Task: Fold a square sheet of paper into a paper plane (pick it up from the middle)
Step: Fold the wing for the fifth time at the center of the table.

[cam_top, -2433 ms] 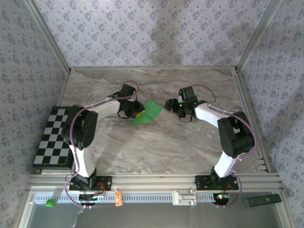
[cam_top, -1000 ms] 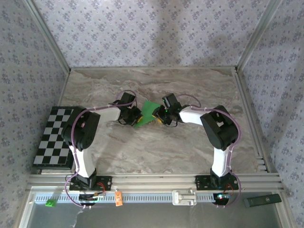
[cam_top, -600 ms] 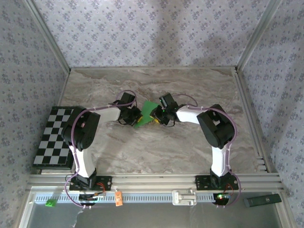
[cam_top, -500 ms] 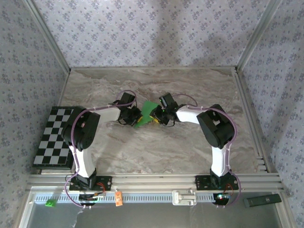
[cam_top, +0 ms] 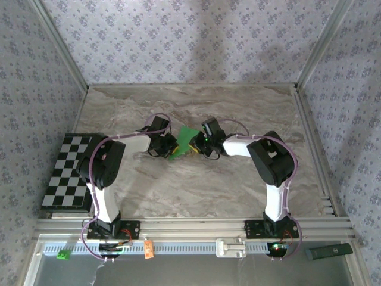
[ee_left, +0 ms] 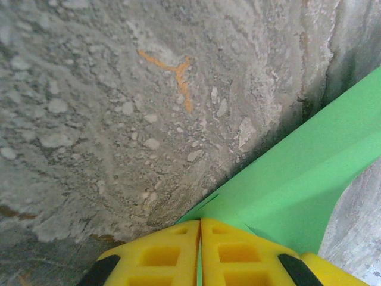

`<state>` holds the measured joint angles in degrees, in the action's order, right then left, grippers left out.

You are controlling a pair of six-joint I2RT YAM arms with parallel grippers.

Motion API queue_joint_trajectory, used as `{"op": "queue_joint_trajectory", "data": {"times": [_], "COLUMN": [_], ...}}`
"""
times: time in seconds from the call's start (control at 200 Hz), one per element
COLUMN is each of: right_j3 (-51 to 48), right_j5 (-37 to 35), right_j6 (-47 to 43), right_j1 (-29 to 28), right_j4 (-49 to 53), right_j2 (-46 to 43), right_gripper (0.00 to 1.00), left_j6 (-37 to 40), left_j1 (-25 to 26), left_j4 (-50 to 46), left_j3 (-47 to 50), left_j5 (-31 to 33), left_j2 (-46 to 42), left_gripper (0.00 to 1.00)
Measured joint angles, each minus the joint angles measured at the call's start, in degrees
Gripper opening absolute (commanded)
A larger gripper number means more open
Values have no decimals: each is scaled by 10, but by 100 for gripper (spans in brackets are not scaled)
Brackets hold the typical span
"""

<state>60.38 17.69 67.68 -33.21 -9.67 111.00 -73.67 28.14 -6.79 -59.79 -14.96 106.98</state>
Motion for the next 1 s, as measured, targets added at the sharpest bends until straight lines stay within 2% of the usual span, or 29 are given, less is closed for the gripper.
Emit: {"op": "queue_joint_trajectory", "data": {"times": [0.165, 0.33, 0.49, 0.605, 0.68, 0.8, 0.999], "right_j3": [-1, -1, -5, -7, -12, -19, -22], "right_j5": [4, 3, -9, -17, -19, -22, -23], "right_j6": [8, 2, -16, -25, -26, -26, -25], "right_j1": [3, 5, 14, 22, 26, 31, 36], "right_j4": [-14, -11, 11, 17, 17, 22, 45], "right_j2": [0, -1, -28, -50, -59, -62, -62], "right_gripper": [6, 0, 0, 0, 0, 0, 0], "left_j6": [0, 21, 101, 176, 229, 320, 465], "left_j1": [0, 0, 0, 0, 3, 19, 78], "left_j4": [0, -11, -47, -59, -59, -55, -48], "left_j3": [1, 4, 7, 6, 6, 8, 19], "left_j5": [0, 5, 26, 40, 45, 60, 109], "left_j2": [-1, -15, -59, -102, -120, -134, -136], "left_gripper": [12, 23, 46, 66, 74, 79, 77]}}
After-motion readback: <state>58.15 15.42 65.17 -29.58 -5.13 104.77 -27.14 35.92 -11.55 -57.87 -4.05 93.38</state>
